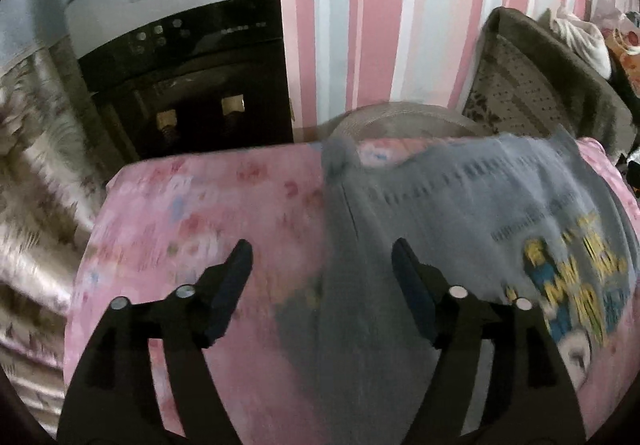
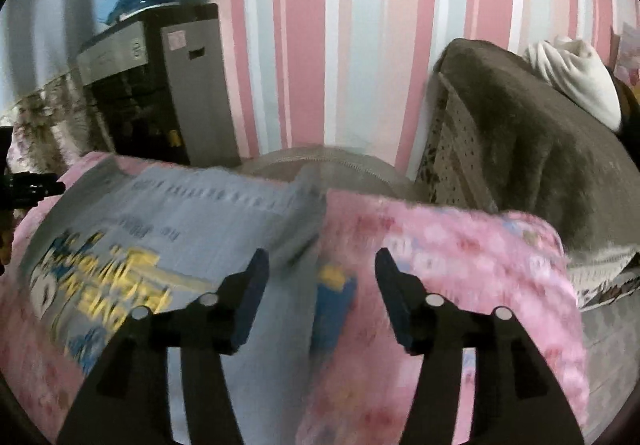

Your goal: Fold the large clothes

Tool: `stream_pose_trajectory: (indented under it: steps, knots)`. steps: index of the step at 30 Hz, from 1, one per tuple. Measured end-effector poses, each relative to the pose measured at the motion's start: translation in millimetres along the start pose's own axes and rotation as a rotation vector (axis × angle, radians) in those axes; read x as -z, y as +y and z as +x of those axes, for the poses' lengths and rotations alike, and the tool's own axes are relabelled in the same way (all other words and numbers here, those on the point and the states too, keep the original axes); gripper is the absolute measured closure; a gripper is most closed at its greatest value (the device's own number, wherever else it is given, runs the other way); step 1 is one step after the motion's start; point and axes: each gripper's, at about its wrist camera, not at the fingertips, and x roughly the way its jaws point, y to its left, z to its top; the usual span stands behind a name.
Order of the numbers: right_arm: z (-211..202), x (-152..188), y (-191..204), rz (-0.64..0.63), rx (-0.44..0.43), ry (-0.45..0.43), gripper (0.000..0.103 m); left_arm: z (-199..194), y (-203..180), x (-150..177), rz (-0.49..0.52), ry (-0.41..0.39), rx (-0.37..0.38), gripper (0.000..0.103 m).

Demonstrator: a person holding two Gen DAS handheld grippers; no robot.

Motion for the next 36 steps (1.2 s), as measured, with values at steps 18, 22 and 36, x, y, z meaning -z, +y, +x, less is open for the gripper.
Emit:
stream_pose_trajectory:
  steps: [18,22,36]
  knots:
    - [-18,81,32,0.097,-0.002,0.064,0.023,-35,-14,98,-0.102,0.033,-0.034,0.003]
    - [-8,87,29,0.148,-0.022,0.091,0.024,-26,-7,105,-0.166,0.053,0.017,0.005]
    - [-35,78,36,0.161,-0.170,0.019,0.085,-55,-17,94,-0.149,0.067,0.262,0.096]
